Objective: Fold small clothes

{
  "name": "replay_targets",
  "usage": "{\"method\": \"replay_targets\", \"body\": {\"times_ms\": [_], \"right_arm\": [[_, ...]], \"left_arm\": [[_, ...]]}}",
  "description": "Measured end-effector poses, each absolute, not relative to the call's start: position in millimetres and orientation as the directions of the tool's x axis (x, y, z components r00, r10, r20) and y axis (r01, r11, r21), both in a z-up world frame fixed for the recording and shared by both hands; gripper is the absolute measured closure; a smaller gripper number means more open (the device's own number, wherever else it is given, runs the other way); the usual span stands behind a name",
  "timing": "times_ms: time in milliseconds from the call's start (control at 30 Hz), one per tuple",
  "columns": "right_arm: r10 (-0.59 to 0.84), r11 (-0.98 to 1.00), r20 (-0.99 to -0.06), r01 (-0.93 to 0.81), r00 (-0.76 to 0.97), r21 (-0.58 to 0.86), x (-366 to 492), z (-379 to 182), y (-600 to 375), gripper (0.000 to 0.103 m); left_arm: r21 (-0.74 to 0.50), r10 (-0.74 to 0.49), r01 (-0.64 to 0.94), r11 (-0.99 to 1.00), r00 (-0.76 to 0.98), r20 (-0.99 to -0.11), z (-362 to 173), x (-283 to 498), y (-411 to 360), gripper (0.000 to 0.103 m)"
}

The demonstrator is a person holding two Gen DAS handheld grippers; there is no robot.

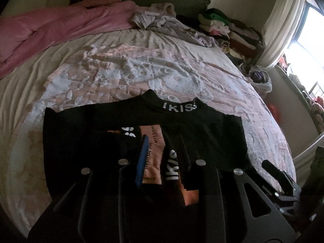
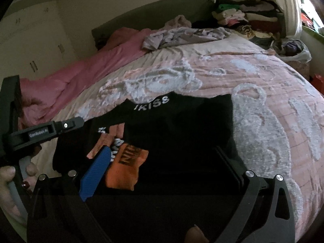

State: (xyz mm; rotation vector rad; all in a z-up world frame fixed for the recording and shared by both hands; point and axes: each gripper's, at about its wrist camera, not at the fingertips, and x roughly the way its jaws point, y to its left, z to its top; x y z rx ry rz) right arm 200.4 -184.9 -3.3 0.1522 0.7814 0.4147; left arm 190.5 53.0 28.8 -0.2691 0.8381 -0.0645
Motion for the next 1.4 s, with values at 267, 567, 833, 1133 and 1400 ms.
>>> {"method": "replay_targets", "body": {"times_ms": [267, 567, 833, 1133, 1400], "right_arm": [[0.432, 0.895, -0.708, -0.361, 0.559, 0.261, 207.4, -27.9, -149.6, 0.005], [0.436, 0.885, -0.766, -0.380, 0.471, 0.270, 226.1, -57.9, -118.4, 0.033], [0.489, 0.858, -0.728, -0.416, 0.481, 0.302, 225.0, -54.7, -109.0, 0.092], [0.499, 0.851, -0.652, -0.467, 0.571, 0.241, 223.4, -7.9, -117.6, 0.094], [0.406, 0.903, -0.595, -0.404, 0.694, 0.146, 234.8, 26.0, -154.6, 0.095]], "left_arm": [[-0.213, -0.084, -0.107, 0.971, 0.681, -0.727, 24.8, 185.9, 77.5, 0.084], [-0.152, -0.008, -0.149, 0.977, 0.686, -0.728, 22.1, 180.2, 92.7, 0.069], [-0.134, 0.030, -0.185, 0.974, 0.685, -0.728, 18.0, 174.7, 106.7, 0.044], [-0.166, 0.045, -0.236, 0.957, 0.689, -0.723, 17.4, 162.8, 130.8, 0.039], [-0.167, 0.067, -0.269, 0.949, 0.687, -0.723, 18.8, 156.7, 145.5, 0.039]]}}
